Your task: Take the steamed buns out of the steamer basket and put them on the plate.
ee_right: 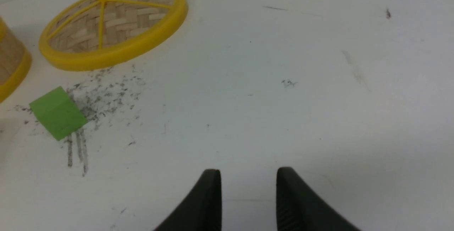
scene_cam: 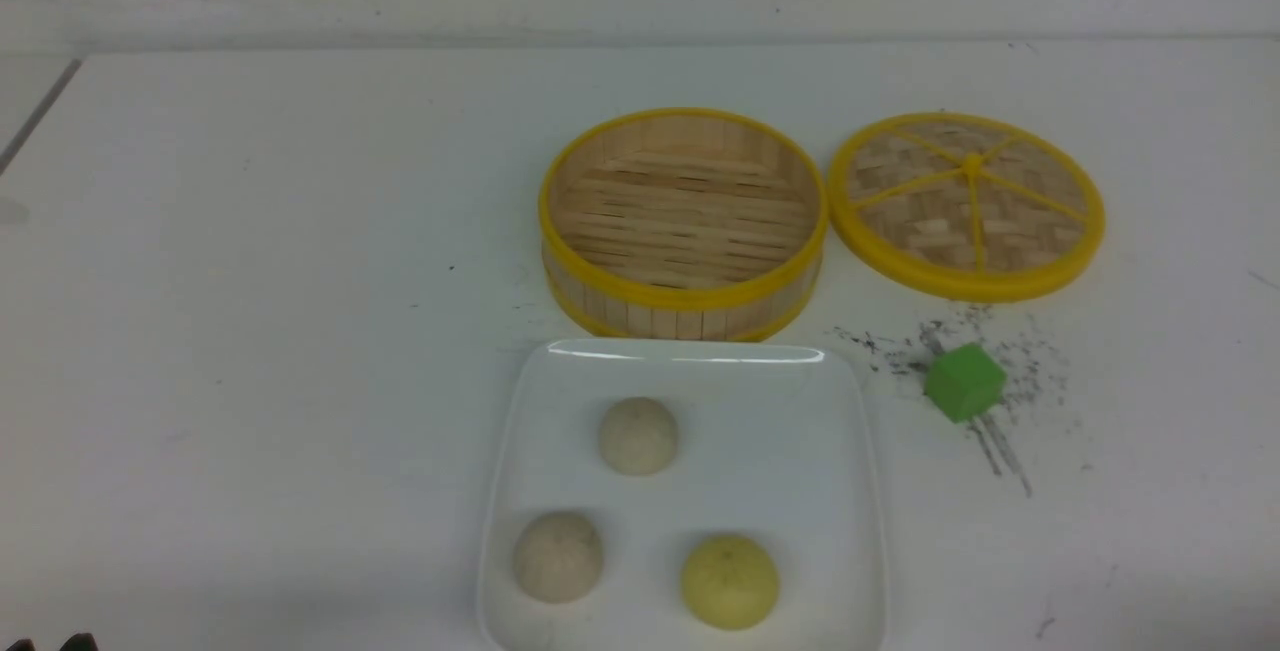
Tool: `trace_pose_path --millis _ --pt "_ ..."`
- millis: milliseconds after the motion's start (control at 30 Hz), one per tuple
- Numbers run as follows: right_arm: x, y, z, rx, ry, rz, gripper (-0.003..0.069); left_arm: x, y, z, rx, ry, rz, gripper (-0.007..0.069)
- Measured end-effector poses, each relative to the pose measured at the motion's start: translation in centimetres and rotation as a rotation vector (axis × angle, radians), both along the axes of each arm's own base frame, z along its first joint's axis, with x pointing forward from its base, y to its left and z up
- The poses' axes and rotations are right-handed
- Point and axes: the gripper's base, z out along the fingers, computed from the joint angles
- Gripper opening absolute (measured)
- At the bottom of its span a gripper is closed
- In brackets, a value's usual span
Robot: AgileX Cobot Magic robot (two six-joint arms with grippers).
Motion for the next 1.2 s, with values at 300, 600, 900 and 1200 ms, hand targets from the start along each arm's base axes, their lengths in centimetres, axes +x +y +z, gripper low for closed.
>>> trace_pose_path --millis 300,600,900,1200 --pt "0.0 0.2 0.0 -0.267 0.032 0.135 0.0242 0.0 0.0 0.0 0.0 0.0 0.0 0.0246" --pt "0.0 0.4 0.0 -0.265 0.033 0.158 0.0242 0.0 0.0 0.0 0.001 0.0 0.0 0.0246" --pt "0.1 0.7 0.0 -0.216 0.019 0.175 0.0242 0.0 0.0 0.0 0.002 0.0 0.0 0.0246" --pt "0.1 1.2 0.0 -0.225 0.009 0.263 0.0242 0.0 0.0 0.0 0.002 0.0 0.001 0.0246"
